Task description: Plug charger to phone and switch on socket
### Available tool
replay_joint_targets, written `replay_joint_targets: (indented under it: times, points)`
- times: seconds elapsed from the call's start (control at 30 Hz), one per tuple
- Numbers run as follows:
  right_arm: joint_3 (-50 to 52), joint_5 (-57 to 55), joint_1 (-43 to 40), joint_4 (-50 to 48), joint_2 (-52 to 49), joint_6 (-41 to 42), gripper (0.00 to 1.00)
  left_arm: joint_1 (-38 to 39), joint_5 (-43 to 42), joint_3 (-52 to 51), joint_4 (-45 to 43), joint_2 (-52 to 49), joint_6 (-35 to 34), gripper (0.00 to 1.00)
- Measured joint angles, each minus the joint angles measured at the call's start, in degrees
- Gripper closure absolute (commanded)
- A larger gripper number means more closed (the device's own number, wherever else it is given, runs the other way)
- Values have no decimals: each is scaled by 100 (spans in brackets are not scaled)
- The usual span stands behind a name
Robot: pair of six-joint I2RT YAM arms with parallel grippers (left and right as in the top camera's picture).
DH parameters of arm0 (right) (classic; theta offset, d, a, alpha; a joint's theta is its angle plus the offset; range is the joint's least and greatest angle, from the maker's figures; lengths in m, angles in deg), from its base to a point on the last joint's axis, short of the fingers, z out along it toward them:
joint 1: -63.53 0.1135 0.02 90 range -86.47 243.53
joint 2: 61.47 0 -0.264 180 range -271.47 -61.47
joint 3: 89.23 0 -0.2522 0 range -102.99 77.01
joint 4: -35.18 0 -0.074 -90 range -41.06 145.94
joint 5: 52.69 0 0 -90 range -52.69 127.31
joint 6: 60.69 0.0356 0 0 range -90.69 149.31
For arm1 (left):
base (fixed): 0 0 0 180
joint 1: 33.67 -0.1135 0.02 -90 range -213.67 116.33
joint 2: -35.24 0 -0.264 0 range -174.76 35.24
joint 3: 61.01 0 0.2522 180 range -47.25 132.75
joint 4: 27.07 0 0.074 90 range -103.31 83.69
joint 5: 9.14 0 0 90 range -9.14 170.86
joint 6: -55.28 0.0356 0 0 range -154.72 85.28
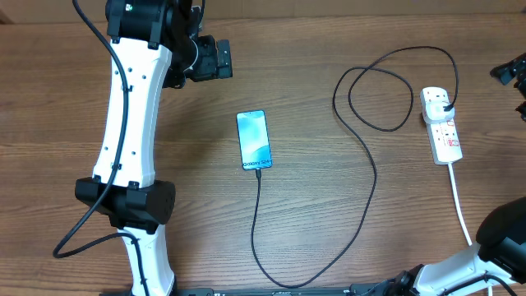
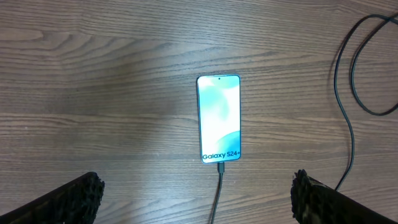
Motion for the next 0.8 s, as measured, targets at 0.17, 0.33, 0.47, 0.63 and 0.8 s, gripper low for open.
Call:
replay_joint_targets:
  times: [0.17,0.33,0.47,0.63,0.8]
  points:
    - [0,0,0,-74,-7,2,0,0,0,0,0,0,2,0]
    - [114,2,0,-391,-7,4,0,0,-2,0,0,0,0,0]
    - [498,57,2,-833,-7,-2,0,0,0,0,0,0,0,0]
    - [1128,258,4,-1449,-13,0,0,0,-2,0,0,0,0,0]
    - [1478,332,44,-1847,-22,0,0,0,0,0,0,0,0,0]
